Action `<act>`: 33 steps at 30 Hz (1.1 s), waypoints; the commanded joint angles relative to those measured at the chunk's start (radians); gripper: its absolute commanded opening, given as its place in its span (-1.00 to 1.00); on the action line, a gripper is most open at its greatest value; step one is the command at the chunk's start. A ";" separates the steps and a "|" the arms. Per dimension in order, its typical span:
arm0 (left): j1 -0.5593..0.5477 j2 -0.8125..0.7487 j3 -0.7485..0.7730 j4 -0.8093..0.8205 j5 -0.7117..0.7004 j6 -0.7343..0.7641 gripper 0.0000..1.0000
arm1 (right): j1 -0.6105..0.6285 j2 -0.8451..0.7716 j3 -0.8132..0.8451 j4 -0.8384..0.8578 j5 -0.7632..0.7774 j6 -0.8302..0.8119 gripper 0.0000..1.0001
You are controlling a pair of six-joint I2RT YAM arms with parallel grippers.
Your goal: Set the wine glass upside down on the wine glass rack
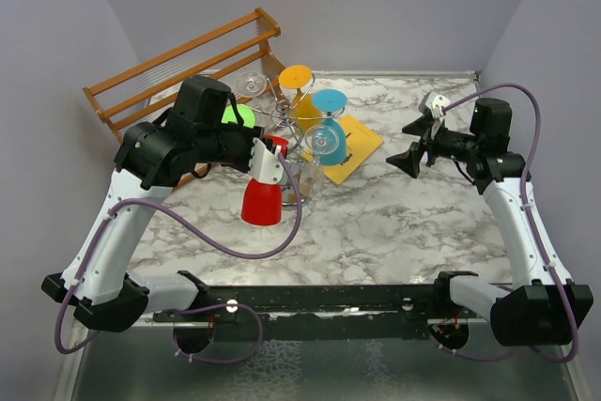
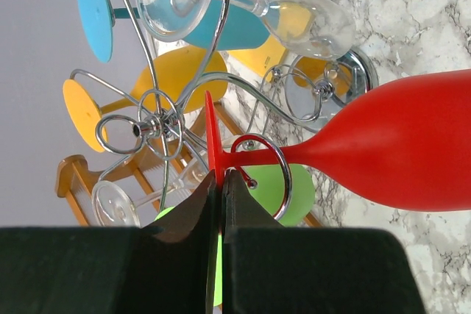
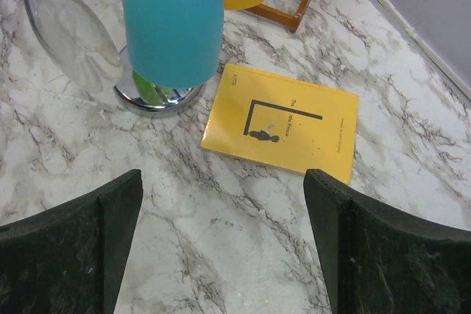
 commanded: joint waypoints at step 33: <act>-0.009 -0.011 0.015 -0.049 0.129 0.003 -0.52 | 0.002 -0.013 -0.014 0.004 0.017 -0.023 0.81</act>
